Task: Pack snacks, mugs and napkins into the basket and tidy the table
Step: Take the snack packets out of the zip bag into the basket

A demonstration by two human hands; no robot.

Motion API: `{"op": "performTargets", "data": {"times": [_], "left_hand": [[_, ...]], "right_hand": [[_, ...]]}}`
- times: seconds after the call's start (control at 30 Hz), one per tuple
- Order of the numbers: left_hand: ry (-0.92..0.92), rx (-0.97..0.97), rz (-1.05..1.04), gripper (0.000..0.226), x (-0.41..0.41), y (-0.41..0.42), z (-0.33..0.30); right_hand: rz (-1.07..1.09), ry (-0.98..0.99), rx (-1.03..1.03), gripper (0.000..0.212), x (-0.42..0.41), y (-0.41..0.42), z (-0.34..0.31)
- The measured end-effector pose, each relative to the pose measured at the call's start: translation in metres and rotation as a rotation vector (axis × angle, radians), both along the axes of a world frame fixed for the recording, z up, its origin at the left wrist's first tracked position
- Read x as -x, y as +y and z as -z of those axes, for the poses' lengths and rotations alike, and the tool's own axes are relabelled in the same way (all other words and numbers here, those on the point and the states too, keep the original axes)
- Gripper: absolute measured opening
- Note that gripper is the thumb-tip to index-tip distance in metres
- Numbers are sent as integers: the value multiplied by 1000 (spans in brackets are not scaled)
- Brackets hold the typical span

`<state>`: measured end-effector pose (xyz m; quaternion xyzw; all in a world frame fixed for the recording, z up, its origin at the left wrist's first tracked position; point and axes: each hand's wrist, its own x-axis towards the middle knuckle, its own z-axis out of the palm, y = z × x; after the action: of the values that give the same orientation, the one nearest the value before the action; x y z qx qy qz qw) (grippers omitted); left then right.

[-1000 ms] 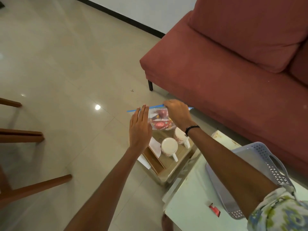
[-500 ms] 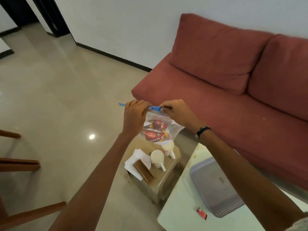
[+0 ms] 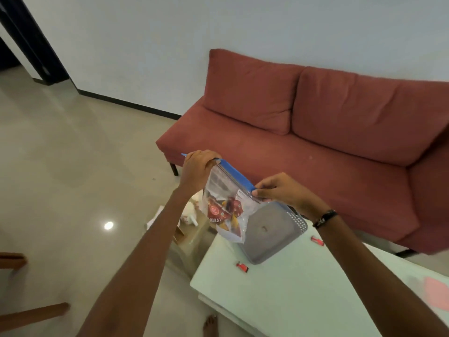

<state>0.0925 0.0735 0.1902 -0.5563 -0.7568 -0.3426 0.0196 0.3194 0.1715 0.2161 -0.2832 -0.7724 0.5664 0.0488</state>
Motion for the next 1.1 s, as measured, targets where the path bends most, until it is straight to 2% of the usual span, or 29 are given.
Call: {"op": "performTargets", "data": {"times": [0.1,0.27,0.4,0.47,0.5,0.6,0.67,0.77,0.93,1.0,1.1], "left_hand": [[-17,12,53,28,-60,1,0],[-51,57,151,29,-138,1,13],[-123,44,87,24,-201,-2,20],[-306,-15,-79,17,-239,-9,20],[-427,26,-147,23,-259,-13,17],[-845,439,-78,53,-310,-27,9],[-998,548,-20,52,-332,-32,13],[-1002,530,-7,24,-351,-33,27],[-863,541,5,13,-365,-42,44],[-904,519,-13,8,-371,-48,48],[-1071,462,-36,8,-372,-52,49]], "right_hand": [[69,26,104,15,-63,-20,-3],[164,43,210,5,-148,-36,-1],[236,46,223,7,-197,-44,-1],[294,61,214,8,-215,-51,3],[332,72,214,10,-223,-56,6],[427,75,209,12,-241,-72,20],[474,44,158,9,-248,-83,32],[542,16,75,5,-256,-101,51],[588,-16,-7,18,-266,-120,68],[561,-51,34,17,-271,-122,71],[555,-29,267,20,-279,-123,75]]}}
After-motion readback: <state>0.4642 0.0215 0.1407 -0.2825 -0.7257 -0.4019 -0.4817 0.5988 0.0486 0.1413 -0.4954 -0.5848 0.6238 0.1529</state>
